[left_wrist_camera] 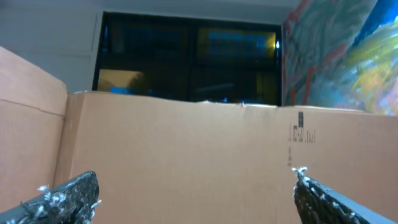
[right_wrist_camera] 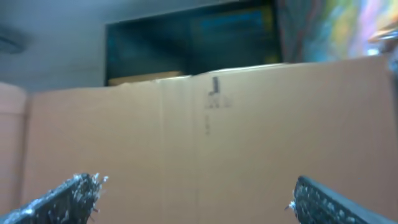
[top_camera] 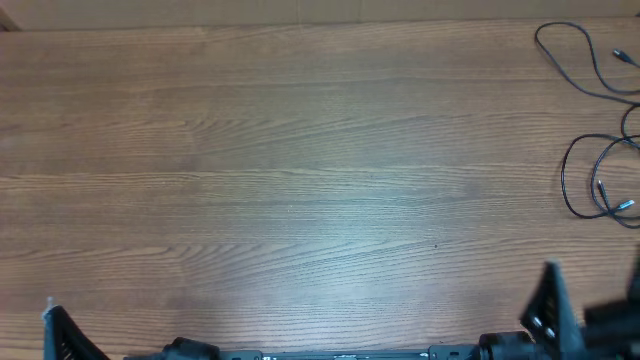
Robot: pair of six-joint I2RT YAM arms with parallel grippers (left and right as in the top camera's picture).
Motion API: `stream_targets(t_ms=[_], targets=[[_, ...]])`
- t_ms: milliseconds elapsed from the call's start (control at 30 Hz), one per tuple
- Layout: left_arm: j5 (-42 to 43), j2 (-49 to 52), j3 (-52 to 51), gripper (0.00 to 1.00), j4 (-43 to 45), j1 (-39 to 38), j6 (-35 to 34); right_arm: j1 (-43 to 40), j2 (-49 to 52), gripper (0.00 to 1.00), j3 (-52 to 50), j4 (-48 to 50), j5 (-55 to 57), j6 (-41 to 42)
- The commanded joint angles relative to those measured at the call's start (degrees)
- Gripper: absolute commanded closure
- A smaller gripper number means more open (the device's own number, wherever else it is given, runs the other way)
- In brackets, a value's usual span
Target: Untangle cables
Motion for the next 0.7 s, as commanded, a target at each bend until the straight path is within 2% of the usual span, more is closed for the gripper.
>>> stream_targets(t_ms=[0, 200, 300, 467, 667], targets=[[-0.3, -1.7, -3.1, 0.0, 1.3, -0.1, -0.1, -0.2, 0.0, 0.0, -10.6, 12.9, -8.2, 0.9], [-0.3, -1.8, -5.9, 0.0, 3.2, -0.1, -0.1, -0.2, 0.0, 0.0, -29.3, 43.8, -5.7, 5.5], [-0.3, -1.8, -6.9, 0.0, 3.9, -0.1, 0.6, -0.2, 0.0, 0.0, -36.0, 51.4, -3.5, 7.0], [-0.3, -1.8, -7.7, 0.0, 4.5, -0.1, 3.1, -0.2, 0.0, 0.0, -41.8, 53.2, -3.4, 6.9], [-0.3, -1.8, -7.6, 0.0, 4.5, -0.1, 3.1, -0.2, 0.0, 0.0, -41.8, 41.8, -2.5, 7.1]])
